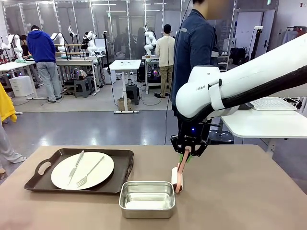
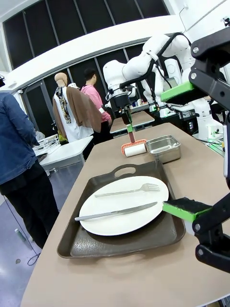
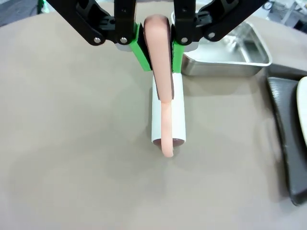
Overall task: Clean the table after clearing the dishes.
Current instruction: When the left (or right) Handle tray is removed, use the left hand (or right hand) to clean the left (or right) side of the table with the Lint Roller.
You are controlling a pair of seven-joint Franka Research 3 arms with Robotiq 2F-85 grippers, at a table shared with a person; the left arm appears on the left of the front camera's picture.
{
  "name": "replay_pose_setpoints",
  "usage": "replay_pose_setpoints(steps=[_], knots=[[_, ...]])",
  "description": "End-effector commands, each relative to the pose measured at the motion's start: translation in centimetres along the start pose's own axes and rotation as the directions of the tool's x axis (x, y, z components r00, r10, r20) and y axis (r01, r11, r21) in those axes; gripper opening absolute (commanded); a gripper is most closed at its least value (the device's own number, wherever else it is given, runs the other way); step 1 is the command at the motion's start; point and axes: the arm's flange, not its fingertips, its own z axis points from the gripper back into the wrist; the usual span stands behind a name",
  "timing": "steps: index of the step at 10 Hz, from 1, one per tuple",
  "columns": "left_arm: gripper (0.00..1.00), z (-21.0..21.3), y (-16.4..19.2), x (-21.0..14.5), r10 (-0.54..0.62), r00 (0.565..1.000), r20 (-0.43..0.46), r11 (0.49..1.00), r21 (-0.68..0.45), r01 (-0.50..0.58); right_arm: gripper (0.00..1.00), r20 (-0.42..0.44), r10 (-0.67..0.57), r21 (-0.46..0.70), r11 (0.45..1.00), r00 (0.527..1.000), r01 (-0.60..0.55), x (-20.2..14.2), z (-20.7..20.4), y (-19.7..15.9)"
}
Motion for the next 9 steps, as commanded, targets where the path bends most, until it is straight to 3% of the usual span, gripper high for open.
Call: replay_pose_setpoints(steps=[1, 6, 9], knots=[[1.00, 0.3, -0.1, -0.2, -0.009, 1.000, -0.007, 1.000, -0.002, 0.009, 0.23, -0.010, -0.042, 0.081, 0.996, 0.999, 0.043, -0.4, -2.1, -3.3], [1.00, 0.3, -0.1, -0.2, -0.009, 1.000, -0.007, 1.000, -0.002, 0.009, 0.23, 0.017, -0.046, 0.110, 0.993, 0.999, 0.043, 1.6, -4.1, -14.3], [1.00, 0.3, -0.1, -0.2, -0.009, 1.000, -0.007, 1.000, -0.002, 0.009, 0.23, 0.041, 0.029, 0.026, 0.999, 0.999, -0.031, 2.6, -2.7, -20.5]])
